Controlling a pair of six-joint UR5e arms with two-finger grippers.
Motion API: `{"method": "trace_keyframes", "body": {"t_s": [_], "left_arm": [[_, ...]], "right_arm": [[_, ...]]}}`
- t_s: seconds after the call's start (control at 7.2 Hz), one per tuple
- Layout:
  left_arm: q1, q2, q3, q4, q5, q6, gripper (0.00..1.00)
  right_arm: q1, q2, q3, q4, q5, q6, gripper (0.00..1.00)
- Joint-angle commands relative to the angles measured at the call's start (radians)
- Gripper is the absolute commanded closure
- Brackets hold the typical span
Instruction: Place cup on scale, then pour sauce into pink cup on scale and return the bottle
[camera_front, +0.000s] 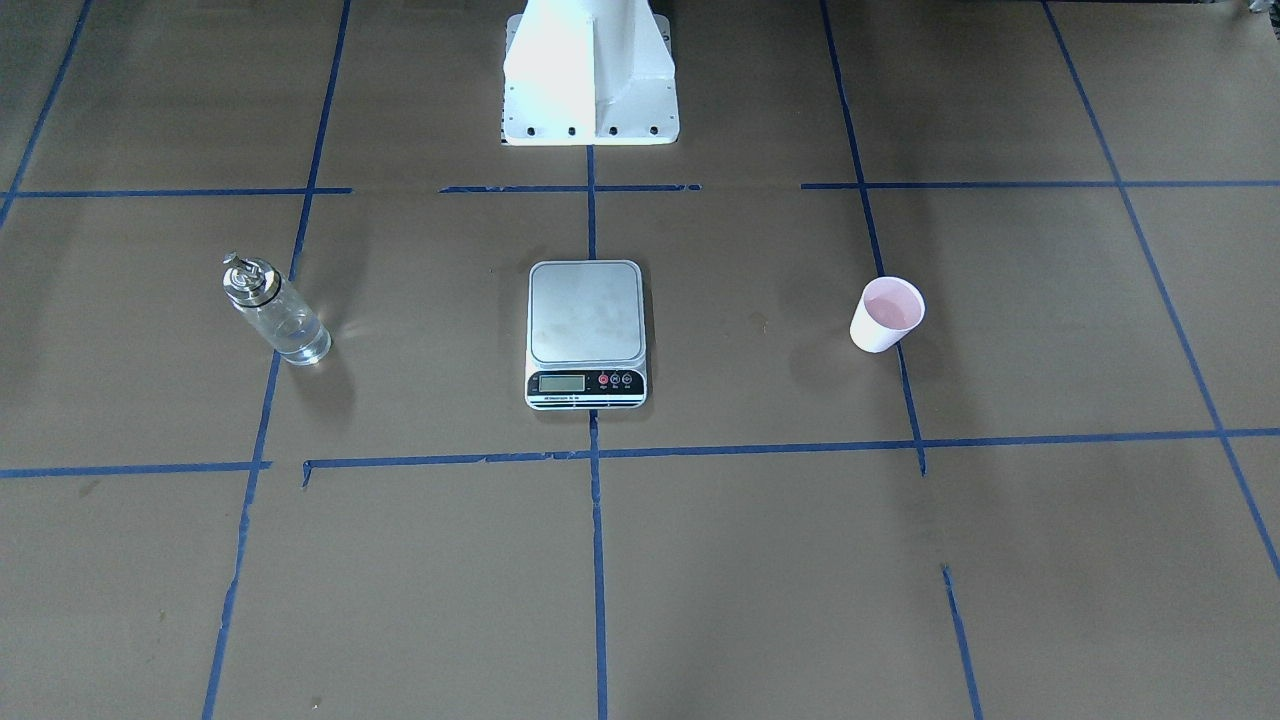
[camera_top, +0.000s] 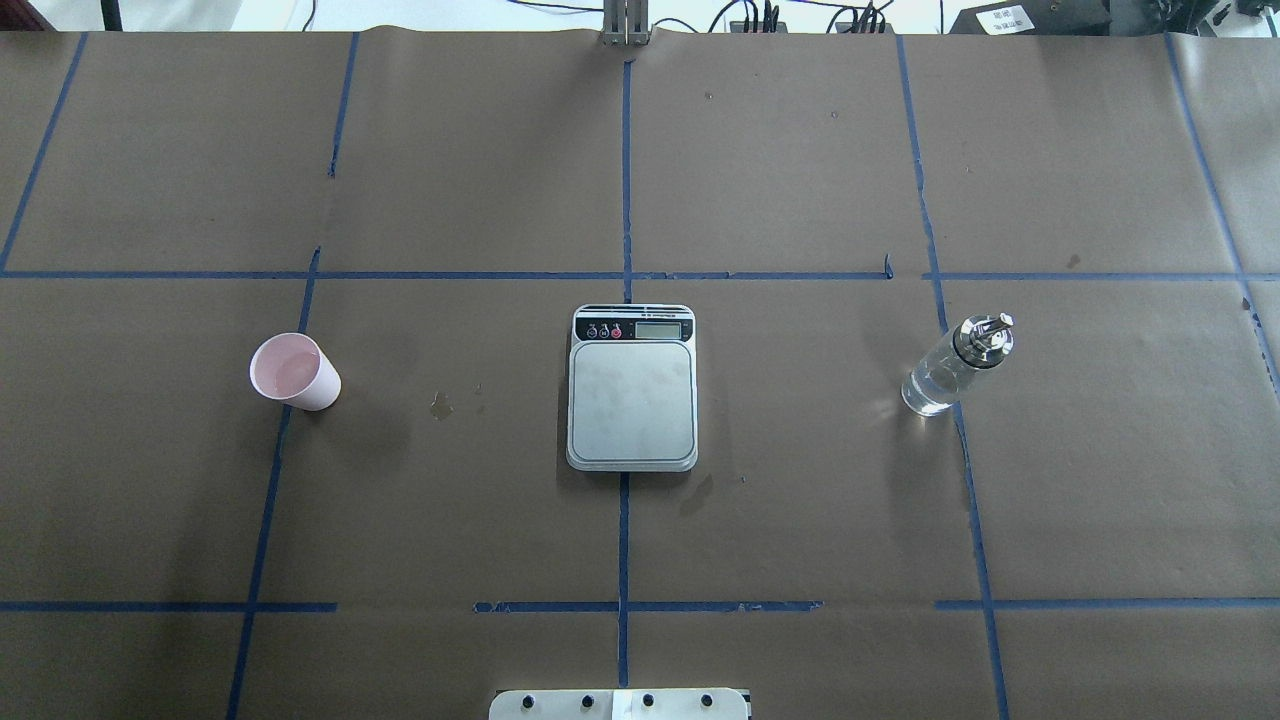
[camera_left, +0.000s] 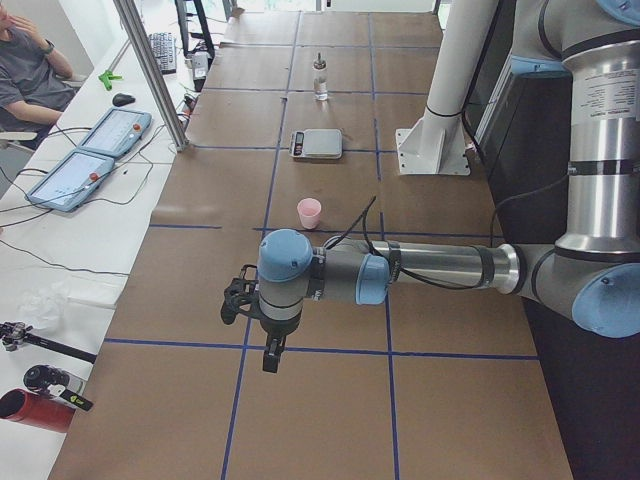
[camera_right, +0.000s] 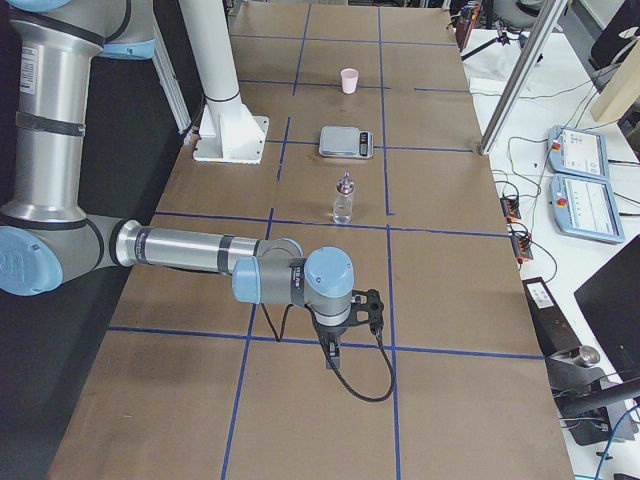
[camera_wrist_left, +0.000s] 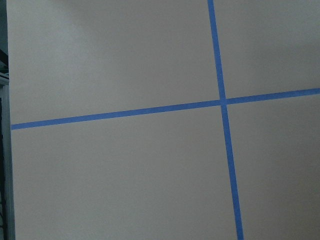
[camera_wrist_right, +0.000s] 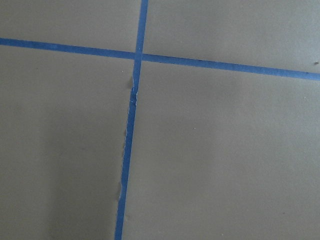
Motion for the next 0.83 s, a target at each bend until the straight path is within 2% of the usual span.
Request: {"method": "trace_keyframes", "body": {"t_s": [0.0,0.28,0.42,0.69], "left_arm": [[0.001,0.009,0.021,-0.05,0.0,0.005,0.0],[0.003,0.012,0.019,-0.111,-0.044,0.007,0.0],[0.01,0.012,0.024,-0.183,-0.044,0.007,0.0],[0.026,0.01,0.022,-0.327,-0.079,0.004,0.0]], "right_arm": [[-0.006,0.001,0.001,0.001,0.0,-0.001,0.0],[-0.054,0.006,0.003,0.001,0.0,-0.001,0.0],[-0.09,0.025,0.004,0.001,-0.003,0.001,0.0],[-0.125,0.117,0.001,0.004,-0.009,0.013,0.0]]}}
